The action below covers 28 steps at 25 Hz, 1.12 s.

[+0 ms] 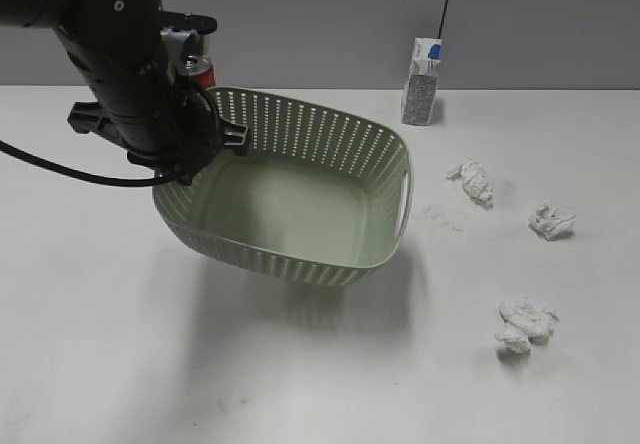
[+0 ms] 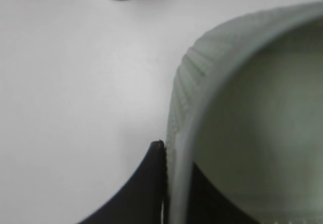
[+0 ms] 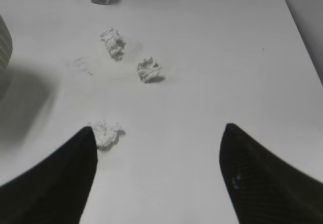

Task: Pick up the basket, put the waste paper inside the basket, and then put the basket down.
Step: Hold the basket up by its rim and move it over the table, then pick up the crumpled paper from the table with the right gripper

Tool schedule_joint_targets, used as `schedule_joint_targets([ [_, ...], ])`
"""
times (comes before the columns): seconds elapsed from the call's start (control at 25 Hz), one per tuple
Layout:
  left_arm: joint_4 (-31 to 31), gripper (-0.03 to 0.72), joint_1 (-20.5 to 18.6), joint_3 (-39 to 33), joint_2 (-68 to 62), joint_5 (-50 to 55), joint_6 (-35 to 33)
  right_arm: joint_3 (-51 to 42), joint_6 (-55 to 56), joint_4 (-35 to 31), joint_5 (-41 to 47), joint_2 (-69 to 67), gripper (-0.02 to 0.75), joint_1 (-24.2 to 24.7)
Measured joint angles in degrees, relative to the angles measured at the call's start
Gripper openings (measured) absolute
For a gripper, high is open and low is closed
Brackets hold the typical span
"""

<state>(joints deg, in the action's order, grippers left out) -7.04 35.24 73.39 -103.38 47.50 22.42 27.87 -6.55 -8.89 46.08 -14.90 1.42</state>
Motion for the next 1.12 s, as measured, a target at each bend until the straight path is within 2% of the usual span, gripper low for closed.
schedule_joint_targets([
  [0.44, -0.8, 0.000, 0.0, 0.0, 0.0, 0.0, 0.2, 2.3, -0.4, -3.1, -4.4, -16.4, 0.571, 0.0],
  [0.6, -1.2, 0.000, 0.0, 0.0, 0.0, -0.2, 0.2, 4.7, -7.0, -9.1, -7.2, -32.0, 0.571, 0.0],
  [0.76, -1.4, 0.000, 0.0, 0.0, -0.7, -0.9, 0.2, 12.2, -14.3, -15.8, -11.1, -49.4, 0.571, 0.0],
  [0.92, -1.4, 0.000, 0.0, 0.0, -2.6, -1.9, 0.2, 20.2, -16.0, -15.0, -17.4, -65.7, 0.571, 0.0],
  [1.12, -1.5, 0.000, 0.0, 0.0, -3.0, -2.7, 0.2, 24.3, -16.3, -12.8, -23.7, -81.9, 0.571, 0.0],
])
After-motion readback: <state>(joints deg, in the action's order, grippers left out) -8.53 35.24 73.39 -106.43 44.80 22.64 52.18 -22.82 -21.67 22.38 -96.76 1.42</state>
